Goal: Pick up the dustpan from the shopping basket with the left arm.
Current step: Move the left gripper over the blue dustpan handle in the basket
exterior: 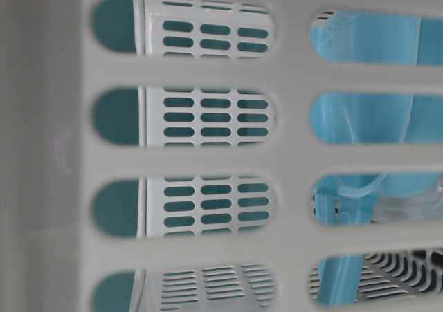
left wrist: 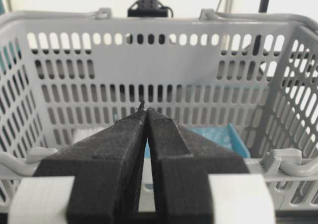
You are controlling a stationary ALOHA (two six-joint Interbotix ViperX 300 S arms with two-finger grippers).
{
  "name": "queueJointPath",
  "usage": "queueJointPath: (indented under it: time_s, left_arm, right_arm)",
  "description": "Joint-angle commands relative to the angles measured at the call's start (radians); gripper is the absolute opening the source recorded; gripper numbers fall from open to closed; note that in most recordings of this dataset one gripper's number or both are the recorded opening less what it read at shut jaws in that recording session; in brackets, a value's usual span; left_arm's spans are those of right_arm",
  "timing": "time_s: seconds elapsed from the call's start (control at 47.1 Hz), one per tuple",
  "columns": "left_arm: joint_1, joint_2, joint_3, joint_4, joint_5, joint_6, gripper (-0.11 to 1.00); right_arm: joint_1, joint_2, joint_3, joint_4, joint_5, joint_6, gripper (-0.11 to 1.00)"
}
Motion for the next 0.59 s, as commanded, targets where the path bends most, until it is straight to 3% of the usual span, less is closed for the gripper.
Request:
queueJointPath:
  time_s: [0.0,0.106,0.297,0.574]
  left_arm:
    - [-0.012,0.012,-0.048,0.041,0.017,-0.026,0.06]
    - [-0.018,0.031,-0.104,0.043,0.098,-0.058,0.00]
    - [-0.048,0.106,-0.276,0.043,0.380,-0.084,0.00]
    - [-0.117,0.342,-0.584,0.043,0.762,-0.084,0.00]
  right_arm:
    - [0.003,0.005,-0.014,0.002,-0.005,0.011,0.00]
    - [0.003,-0.008,-0.012,0.009,0.014,0.014,0.00]
    - [0.003,-0.026,-0.014,0.009,0.063,0.032,0.00]
    - [0.021,-0.037,-0.017,0.009,0.077,0.057,0.00]
